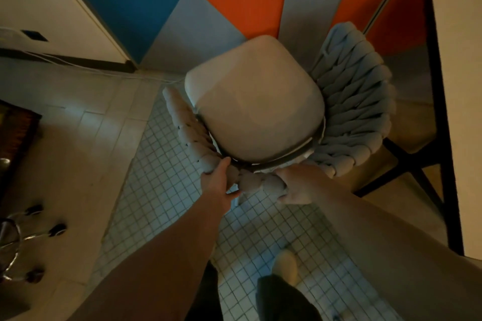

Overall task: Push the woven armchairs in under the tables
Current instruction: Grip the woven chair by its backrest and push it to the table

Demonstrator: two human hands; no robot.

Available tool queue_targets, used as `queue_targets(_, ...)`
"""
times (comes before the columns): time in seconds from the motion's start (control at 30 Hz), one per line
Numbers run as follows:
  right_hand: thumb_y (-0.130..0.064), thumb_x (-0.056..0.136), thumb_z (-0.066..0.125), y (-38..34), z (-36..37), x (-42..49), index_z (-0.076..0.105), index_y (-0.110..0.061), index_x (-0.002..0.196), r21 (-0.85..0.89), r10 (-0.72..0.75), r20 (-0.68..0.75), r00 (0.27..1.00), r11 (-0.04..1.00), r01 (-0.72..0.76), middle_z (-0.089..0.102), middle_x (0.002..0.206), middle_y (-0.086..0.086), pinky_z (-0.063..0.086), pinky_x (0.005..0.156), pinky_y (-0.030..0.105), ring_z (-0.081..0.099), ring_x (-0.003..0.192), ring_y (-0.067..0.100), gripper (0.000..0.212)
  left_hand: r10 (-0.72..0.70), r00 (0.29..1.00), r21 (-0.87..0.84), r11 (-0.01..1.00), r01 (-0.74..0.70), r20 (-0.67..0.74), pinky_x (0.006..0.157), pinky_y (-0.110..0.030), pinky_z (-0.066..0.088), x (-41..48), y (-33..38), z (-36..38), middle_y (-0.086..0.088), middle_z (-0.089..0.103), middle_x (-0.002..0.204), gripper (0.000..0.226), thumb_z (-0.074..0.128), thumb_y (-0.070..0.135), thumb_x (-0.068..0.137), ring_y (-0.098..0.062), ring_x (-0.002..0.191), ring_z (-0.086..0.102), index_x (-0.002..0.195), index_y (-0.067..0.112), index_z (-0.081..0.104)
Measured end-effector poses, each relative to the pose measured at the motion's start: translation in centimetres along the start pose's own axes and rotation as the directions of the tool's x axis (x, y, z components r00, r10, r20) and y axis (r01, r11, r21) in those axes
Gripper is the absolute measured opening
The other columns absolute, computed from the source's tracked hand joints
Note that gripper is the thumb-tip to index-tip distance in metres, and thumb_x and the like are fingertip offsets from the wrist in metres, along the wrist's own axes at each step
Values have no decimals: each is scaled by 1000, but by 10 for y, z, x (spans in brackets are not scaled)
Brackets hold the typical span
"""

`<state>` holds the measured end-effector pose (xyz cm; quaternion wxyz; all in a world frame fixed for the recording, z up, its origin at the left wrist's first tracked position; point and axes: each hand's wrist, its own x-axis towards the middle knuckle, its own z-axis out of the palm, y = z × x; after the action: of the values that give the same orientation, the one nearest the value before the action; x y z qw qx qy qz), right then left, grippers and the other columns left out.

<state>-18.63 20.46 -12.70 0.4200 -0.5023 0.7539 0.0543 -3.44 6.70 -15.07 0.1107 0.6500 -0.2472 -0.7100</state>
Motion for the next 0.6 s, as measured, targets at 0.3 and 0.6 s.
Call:
queue_targets(0.3,-55,80,68,52,-11,-4,60,-39,120,-115,23,-6,1000,993,-23,70,98,-11,52,74,33,63,81,11,44,166,982,-285,941,-184,-86,90,-69,53,4,-19,26,-14,59,137,79,69,-10,85,-40,115,64,146,33,42)
queue_targets(0.6,-62,75,63,50,-2,-11,56,-51,123,-134,-22,-209,978,991,-7,69,103,-19,50,85,36,63,97,11,50,209,972,-298,926,-232,-108,84,-63,58,7,-16,26,-17,61,129,84,60,-21,82,-37,105,67,147,27,38)
